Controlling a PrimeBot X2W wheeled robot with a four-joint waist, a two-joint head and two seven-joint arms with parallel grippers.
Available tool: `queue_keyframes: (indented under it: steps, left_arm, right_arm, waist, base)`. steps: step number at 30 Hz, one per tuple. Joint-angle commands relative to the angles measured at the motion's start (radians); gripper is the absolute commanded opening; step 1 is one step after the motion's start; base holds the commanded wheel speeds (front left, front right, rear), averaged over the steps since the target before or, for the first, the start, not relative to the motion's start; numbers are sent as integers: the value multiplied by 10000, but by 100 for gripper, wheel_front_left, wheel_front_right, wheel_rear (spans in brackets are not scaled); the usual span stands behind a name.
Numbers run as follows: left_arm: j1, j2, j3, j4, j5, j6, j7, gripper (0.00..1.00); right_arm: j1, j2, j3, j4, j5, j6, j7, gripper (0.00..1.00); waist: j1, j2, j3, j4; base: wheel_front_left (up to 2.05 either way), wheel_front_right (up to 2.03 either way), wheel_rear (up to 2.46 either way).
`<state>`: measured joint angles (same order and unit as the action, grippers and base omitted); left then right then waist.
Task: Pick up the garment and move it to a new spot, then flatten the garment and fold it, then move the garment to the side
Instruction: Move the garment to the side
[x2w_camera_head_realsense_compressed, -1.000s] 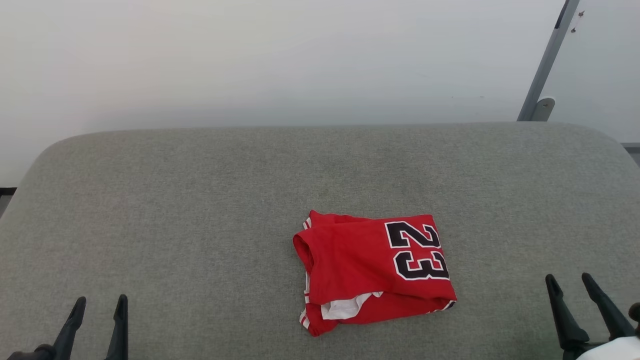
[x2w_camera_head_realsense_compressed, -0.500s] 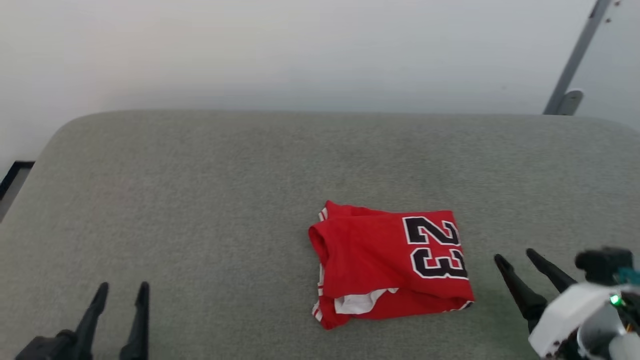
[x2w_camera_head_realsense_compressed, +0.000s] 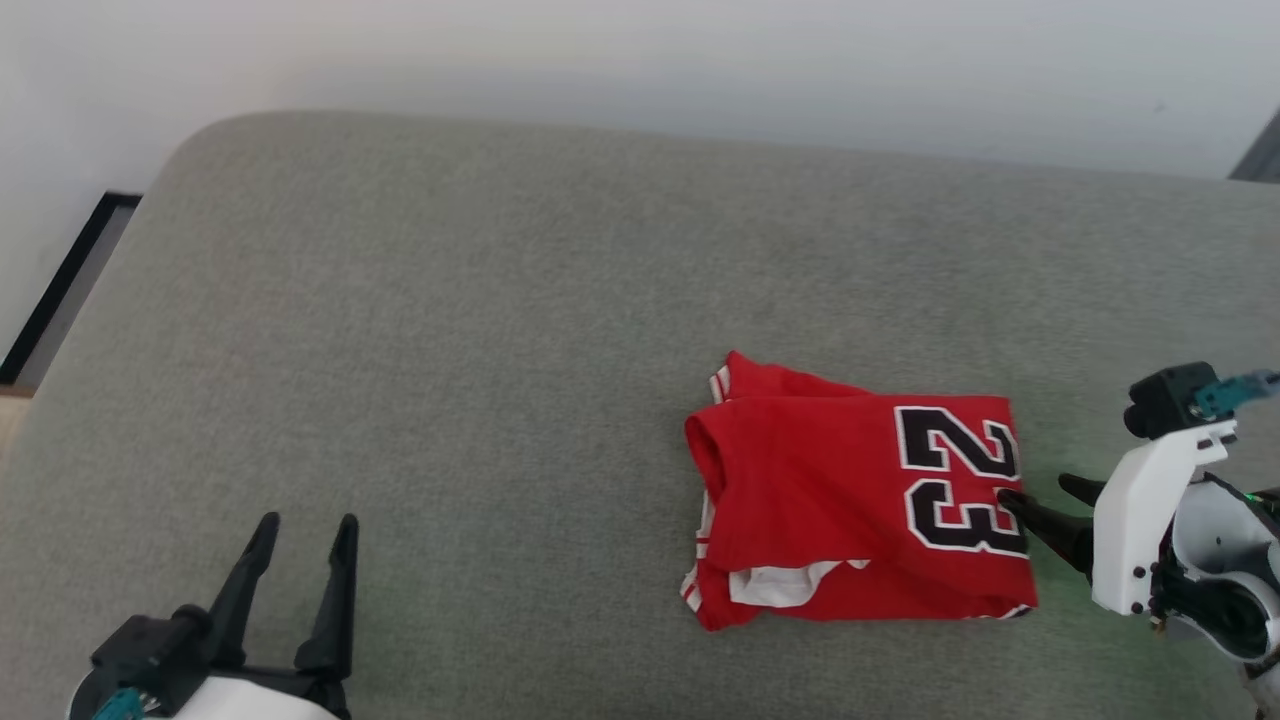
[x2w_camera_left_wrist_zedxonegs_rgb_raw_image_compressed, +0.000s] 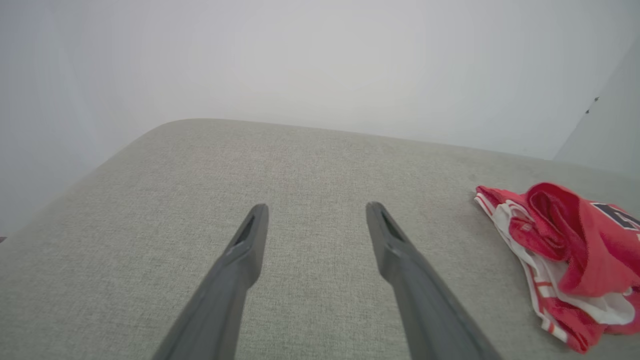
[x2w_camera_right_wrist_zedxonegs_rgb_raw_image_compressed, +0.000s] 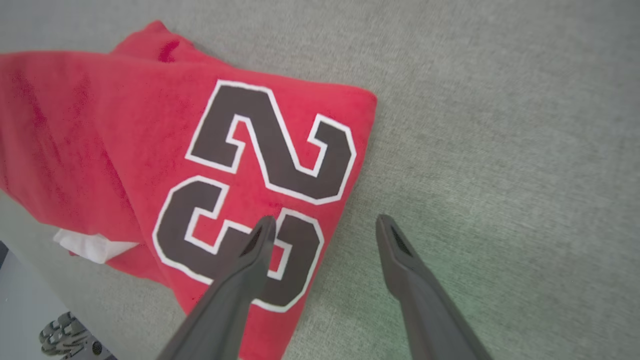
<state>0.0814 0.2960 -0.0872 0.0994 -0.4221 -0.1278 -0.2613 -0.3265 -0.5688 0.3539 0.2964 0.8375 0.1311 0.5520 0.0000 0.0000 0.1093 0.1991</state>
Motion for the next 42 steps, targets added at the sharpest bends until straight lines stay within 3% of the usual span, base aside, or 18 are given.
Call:
queue_keyframes:
  steps: [1, 8, 14, 19, 20, 32, 42]
  left_arm:
    - [-225, -3, -106, 57, -49, -32, -45, 100]
    - [-597, -79, -398, 234, -141, -32, -45, 100]
    - [-836, -102, -556, 381, -251, -32, -45, 100]
    - [-922, -185, -563, 435, -320, -32, -45, 100]
    - [-937, -199, -553, 437, -327, -32, -45, 100]
    - [-1091, -199, -284, 370, -372, -33, -45, 100]
    - [-1978, 15, -566, 281, -138, -33, -45, 100]
  right_arm:
    - [-243, -74, 101, 120, -23, -8, 514, 100]
    - [-772, 84, 160, 745, 74, -7, 2169, 100]
    - [-1056, 795, 310, 1653, 180, -5, 3636, 100]
    - [-1038, 1281, 540, 1855, 147, 18, 4172, 100]
    - [-1019, 1313, 616, 1780, 123, 32, 4222, 2]
    - [-1362, 669, -340, 862, -164, -17, 3628, 0]
    - [-1767, -137, -1136, 278, -1123, -14, 2797, 0]
  waist:
    - [0, 0, 290, 293]
    - [0, 0, 644, 654]
    - [0, 0, 881, 917]
    - [0, 0, 966, 1009]
    - [0, 0, 977, 1008]
    - [0, 0, 1062, 516]
    - [0, 0, 1378, -664]
  base:
    - [0, 0, 0]
    - [0, 0, 0]
    - [0, 0, 0]
    - [0, 0, 0]
    - [0, 0, 0]
    - [0, 0, 0]
    - [0, 0, 0]
